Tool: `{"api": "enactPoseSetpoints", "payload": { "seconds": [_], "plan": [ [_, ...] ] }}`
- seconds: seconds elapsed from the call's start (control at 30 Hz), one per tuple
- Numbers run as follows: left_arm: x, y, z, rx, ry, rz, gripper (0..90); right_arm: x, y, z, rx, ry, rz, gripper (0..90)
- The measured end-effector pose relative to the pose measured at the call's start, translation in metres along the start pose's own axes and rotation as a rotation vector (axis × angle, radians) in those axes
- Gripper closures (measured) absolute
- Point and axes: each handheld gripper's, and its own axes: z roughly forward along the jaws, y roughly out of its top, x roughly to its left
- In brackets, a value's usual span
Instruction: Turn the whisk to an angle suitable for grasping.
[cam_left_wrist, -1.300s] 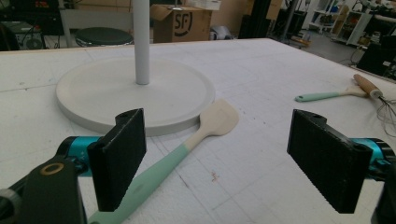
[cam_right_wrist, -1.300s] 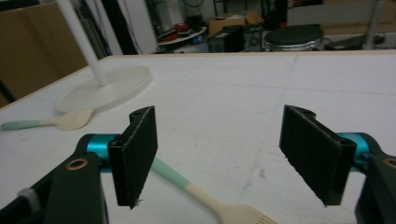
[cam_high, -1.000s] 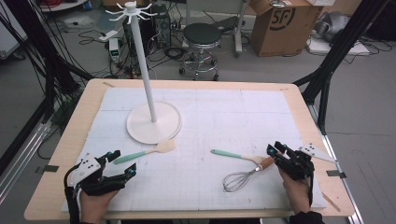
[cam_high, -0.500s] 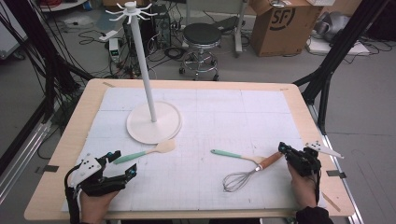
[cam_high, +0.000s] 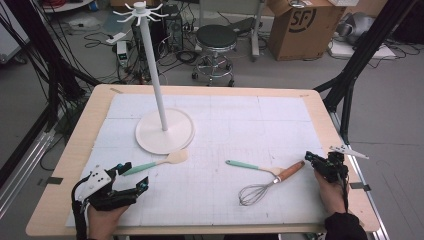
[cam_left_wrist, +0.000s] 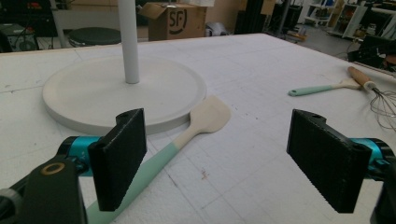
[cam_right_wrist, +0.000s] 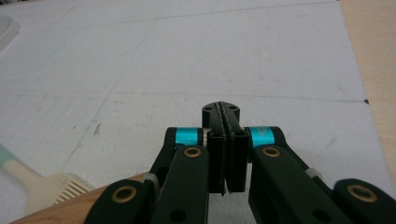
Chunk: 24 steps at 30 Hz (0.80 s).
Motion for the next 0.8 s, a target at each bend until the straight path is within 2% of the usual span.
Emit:
{"api": "enactPoseSetpoints", "payload": {
  "seconds": [0.07,0.2,0.23,0.3,0.5,0.57,0.8],
  "plan": [
    [-0.0001,-0.0001,0.0003,0.0,0.0,-0.001,20.7,-0.0002,0.0006,0.0025,0.017,-0.01,-0.01,89.7],
    [-0.0004,-0.0004,0.0001,0.005,-0.002,0.002,20.8,-0.0023,0.0014,0.0032,0.048,-0.016,0.024,89.7],
    [-0.001,-0.0005,0.0001,0.004,-0.003,-0.001,20.8,-0.0034,0.0017,0.0038,0.048,-0.013,0.018,89.7],
    [-0.0022,-0.0004,-0.0002,0.002,-0.005,0.001,20.8,-0.0032,0.0025,0.0052,0.08,-0.014,0.034,89.7],
    [-0.0031,-0.0002,-0.0013,0.001,-0.001,0.006,20.9,-0.0011,0.0032,0.0098,0.132,-0.007,0.014,89.7],
    [-0.0027,-0.0002,-0.0021,-0.006,-0.001,0.004,21.0,0.0006,0.0026,0.0099,0.138,-0.012,0.002,89.7],
    [-0.0015,-0.0003,-0.0051,-0.013,0.007,-0.003,20.9,0.0019,0.0006,0.0077,0.147,-0.005,0.008,89.7]
  ]
}}
